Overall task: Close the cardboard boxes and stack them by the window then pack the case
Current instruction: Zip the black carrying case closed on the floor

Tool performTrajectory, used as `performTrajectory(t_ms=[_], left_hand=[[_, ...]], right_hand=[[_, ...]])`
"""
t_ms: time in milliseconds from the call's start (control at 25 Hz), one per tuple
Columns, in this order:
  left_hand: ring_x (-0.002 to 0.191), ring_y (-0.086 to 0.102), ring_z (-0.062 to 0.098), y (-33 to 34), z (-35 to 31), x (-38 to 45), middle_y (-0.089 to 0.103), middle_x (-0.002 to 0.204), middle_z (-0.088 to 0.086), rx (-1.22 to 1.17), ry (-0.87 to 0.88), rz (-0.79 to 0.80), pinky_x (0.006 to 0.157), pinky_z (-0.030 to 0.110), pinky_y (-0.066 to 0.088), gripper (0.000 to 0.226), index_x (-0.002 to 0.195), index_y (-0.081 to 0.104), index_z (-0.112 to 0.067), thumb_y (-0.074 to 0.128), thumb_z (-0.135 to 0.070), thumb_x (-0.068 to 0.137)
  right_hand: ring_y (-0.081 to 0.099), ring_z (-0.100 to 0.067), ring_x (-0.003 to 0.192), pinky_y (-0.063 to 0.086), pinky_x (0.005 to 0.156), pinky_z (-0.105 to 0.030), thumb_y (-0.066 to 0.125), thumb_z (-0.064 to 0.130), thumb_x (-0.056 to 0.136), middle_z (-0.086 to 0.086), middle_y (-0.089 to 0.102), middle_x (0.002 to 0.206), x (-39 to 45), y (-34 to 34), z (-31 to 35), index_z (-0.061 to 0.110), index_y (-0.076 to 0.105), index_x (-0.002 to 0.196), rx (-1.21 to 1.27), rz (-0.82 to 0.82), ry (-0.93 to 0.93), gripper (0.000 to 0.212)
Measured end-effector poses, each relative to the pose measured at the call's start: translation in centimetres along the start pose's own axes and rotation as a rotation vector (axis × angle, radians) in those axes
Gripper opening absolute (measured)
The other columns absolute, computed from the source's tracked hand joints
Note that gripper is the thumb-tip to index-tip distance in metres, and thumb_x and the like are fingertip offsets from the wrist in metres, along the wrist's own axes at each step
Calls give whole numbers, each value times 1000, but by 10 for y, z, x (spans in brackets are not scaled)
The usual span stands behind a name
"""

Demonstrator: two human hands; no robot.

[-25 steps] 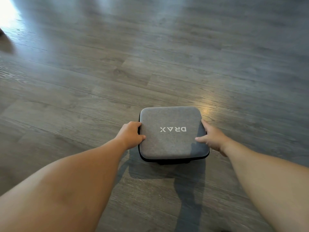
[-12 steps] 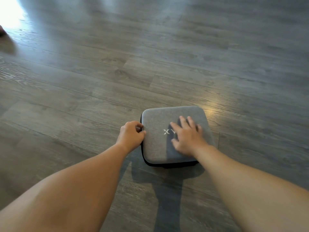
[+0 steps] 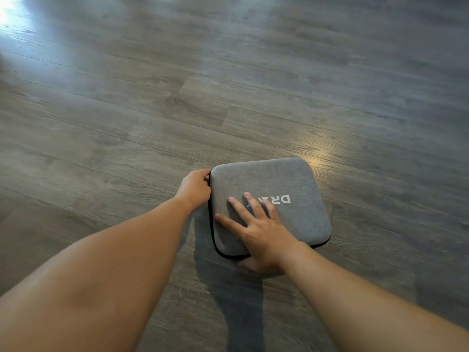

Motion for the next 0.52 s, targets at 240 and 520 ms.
performTrajectory(t_ms=[240, 520], left_hand=[[110, 64, 25, 2, -2, 13, 66, 127, 2, -170, 60, 89, 85, 54, 58, 70, 133, 61, -22, 37, 18, 82], [114, 61, 16, 5, -25, 36, 68, 121, -3, -59, 192, 127, 96, 45, 55, 66, 125, 68, -21, 42, 19, 80]], right_hand=[[-13, -31, 153, -2, 119, -60, 70, 65, 72, 1, -8, 168, -3, -1, -11, 39, -3, 158, 44, -21, -28, 116], [-1, -27, 154, 9, 117, -63, 66, 58, 78, 6, 7, 168, -21, -9, -30, 33, 14, 158, 27, -40, -2, 98]])
Point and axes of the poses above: each hand's wrist, its own x-axis towards the middle knuckle, its own y-axis out of the palm, z = x × y, the point moved 4 cm from there along x, towards the middle knuckle
